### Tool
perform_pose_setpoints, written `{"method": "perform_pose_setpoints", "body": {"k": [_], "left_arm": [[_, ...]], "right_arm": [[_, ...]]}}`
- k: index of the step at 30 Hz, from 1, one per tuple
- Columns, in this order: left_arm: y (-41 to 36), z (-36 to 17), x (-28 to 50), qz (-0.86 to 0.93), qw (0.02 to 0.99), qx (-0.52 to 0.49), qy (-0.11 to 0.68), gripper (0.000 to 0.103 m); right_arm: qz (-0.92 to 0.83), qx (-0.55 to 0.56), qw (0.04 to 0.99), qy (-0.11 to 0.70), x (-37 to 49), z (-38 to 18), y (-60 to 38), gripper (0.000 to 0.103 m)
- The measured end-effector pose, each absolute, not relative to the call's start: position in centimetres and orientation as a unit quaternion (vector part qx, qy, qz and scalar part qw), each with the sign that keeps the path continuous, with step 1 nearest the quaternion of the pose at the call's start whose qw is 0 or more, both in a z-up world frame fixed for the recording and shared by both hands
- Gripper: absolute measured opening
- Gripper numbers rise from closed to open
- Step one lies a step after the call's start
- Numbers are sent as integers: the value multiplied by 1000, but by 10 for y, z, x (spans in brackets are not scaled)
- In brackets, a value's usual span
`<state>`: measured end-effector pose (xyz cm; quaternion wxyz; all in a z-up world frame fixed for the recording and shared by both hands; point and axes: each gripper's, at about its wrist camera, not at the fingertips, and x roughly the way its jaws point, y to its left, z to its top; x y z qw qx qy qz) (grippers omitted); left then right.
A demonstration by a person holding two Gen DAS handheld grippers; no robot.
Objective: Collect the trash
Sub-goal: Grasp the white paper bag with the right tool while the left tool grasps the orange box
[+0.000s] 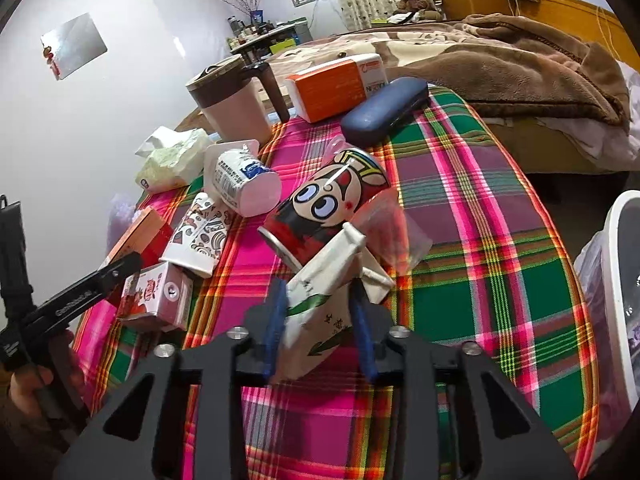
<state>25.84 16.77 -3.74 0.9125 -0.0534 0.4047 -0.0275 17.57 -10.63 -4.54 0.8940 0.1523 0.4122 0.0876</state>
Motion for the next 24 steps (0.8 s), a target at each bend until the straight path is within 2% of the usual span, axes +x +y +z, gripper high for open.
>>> {"method": "perform_pose_setpoints", "body": {"k": [1,2,4,7,24], "left_arm": [[167,-37,258,-29,913,-53,404,41],[166,-37,258,-31,912,-53,405,38],[164,-36,257,-32,911,-53,407,28],[162,-36,254,-36,911,-57,407,23],[140,-24,216,-52,918,-67,388,20]], "right_arm": [[89,152,894,412,175,-45,-106,27],[92,152,894,411,175,-45,-106,22],[96,153,894,409,174,-44,-106,20],[102,152,895,406,171,-43,-107,17],[123,140,901,392,155,-36,-112,7]]}}
